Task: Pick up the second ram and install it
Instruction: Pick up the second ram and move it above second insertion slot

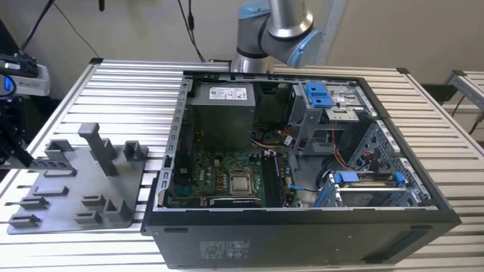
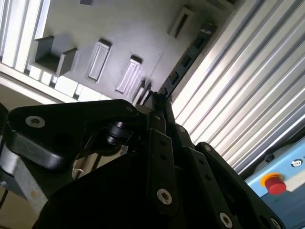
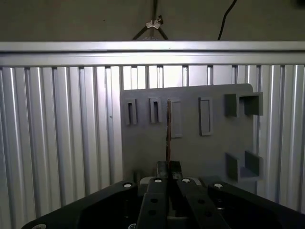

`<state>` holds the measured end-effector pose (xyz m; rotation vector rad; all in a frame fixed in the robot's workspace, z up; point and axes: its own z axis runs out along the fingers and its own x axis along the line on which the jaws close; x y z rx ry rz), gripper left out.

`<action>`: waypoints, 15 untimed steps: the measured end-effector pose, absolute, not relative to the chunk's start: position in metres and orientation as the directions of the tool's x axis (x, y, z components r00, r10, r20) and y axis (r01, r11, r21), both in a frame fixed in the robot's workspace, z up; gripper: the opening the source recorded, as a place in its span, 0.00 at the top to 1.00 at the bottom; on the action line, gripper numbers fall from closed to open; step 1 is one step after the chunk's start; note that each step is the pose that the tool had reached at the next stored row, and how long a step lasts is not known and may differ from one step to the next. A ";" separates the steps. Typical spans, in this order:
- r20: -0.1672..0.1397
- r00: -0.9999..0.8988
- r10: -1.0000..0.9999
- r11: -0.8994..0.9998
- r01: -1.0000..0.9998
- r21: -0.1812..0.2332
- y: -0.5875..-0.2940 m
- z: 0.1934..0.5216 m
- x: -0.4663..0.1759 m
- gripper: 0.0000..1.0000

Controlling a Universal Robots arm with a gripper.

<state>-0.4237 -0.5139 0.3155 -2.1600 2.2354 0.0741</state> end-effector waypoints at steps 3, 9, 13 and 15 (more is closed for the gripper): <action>-0.055 -0.034 -0.998 0.034 -0.999 0.012 -0.514 0.322 -0.424 0.86; -0.053 -0.035 -0.998 0.034 -0.999 0.012 -0.514 0.334 -0.424 0.86; -0.052 -0.035 -0.998 0.034 -0.999 0.012 -0.514 0.342 -0.424 0.86; -0.051 -0.035 -0.998 0.034 -0.999 0.012 -0.514 0.346 -0.424 0.86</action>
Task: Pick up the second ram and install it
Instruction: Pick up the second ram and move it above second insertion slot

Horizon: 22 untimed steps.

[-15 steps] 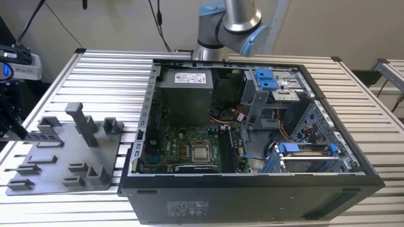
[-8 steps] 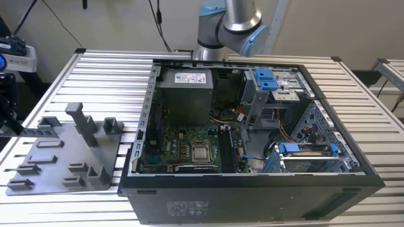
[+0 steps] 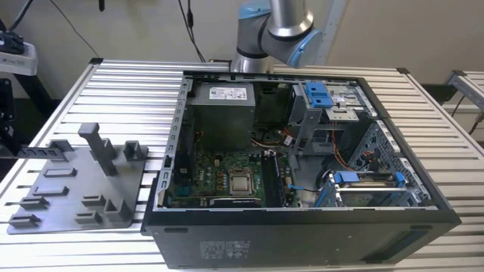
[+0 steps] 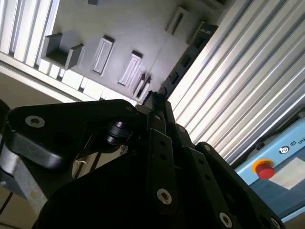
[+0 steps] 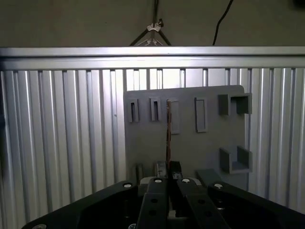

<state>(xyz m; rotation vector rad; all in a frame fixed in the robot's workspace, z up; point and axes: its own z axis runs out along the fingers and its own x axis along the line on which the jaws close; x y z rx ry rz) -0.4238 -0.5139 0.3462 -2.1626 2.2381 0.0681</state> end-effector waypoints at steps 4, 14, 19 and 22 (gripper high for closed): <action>-0.050 -0.035 -0.998 0.034 -0.999 0.011 -0.514 0.356 -0.424 0.86; -0.043 -0.035 -0.998 0.034 -0.999 0.011 -0.514 0.376 -0.424 0.86; -0.040 -0.035 -0.999 0.034 -0.999 0.011 -0.514 0.385 -0.424 0.86; -0.037 -0.035 -0.999 0.034 -0.999 0.011 -0.514 0.390 -0.424 0.86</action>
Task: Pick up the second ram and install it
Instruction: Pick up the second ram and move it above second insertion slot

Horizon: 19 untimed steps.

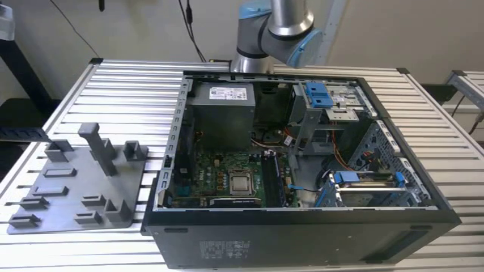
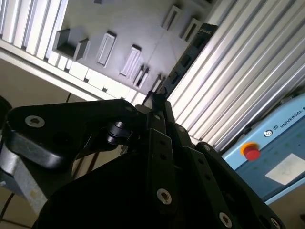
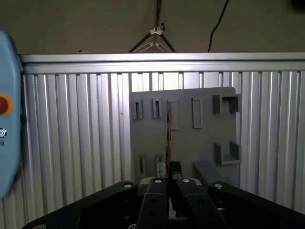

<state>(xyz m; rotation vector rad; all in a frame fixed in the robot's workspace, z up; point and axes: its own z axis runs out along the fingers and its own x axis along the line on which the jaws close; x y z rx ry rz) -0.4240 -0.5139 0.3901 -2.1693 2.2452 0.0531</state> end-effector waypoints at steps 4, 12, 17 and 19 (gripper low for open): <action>-0.033 -0.035 -0.999 0.034 -0.999 0.011 -0.514 0.395 -0.424 0.86; -0.027 -0.035 -0.999 0.034 -0.999 0.011 -0.514 0.402 -0.424 0.86; -0.027 -0.035 -0.999 0.034 -0.999 0.010 -0.514 0.402 -0.424 0.86; -0.027 -0.035 -0.999 0.034 -0.999 0.011 -0.514 0.402 -0.423 0.86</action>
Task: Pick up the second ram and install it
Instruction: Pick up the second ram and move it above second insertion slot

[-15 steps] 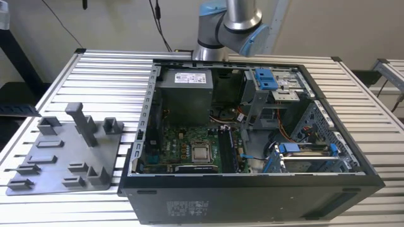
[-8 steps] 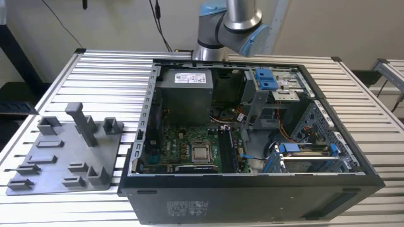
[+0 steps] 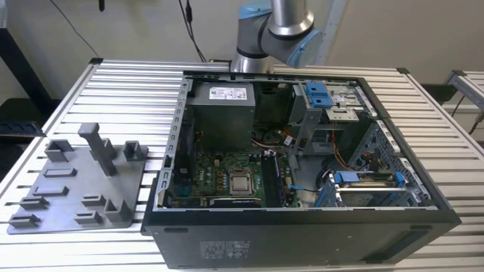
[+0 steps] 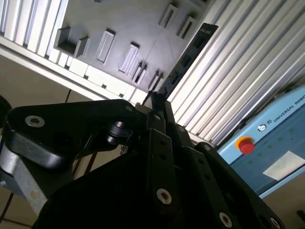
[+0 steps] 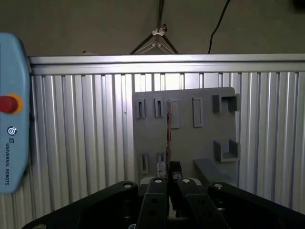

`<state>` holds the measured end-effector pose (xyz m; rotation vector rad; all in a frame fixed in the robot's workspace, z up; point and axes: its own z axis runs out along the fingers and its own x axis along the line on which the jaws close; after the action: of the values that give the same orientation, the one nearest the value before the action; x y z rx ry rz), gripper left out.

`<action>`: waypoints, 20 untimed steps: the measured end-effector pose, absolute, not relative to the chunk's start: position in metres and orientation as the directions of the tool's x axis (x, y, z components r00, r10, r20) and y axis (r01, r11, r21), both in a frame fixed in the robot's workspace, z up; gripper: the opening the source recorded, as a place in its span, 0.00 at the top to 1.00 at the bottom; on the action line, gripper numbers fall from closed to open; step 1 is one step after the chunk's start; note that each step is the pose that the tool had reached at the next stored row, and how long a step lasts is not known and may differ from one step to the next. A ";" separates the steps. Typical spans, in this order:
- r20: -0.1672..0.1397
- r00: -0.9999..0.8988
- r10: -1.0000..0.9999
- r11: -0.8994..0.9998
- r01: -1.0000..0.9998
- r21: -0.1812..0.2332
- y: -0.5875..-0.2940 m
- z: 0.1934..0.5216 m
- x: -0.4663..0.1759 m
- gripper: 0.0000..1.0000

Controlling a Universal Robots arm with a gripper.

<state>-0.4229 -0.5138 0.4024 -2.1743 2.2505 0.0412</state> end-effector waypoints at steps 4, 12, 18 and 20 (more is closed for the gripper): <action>-0.027 -0.035 -0.999 0.034 -0.999 0.010 -0.514 0.402 -0.416 0.86; -0.027 -0.035 -0.999 0.034 -0.999 0.010 -0.514 0.402 -0.393 0.86; -0.027 -0.033 -0.999 0.033 -0.999 0.010 -0.514 0.402 -0.377 0.86; -0.027 -0.033 -0.999 0.032 -0.999 0.010 -0.514 0.402 -0.370 0.86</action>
<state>-0.3696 -0.5139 0.4024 -2.1762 2.2483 0.0413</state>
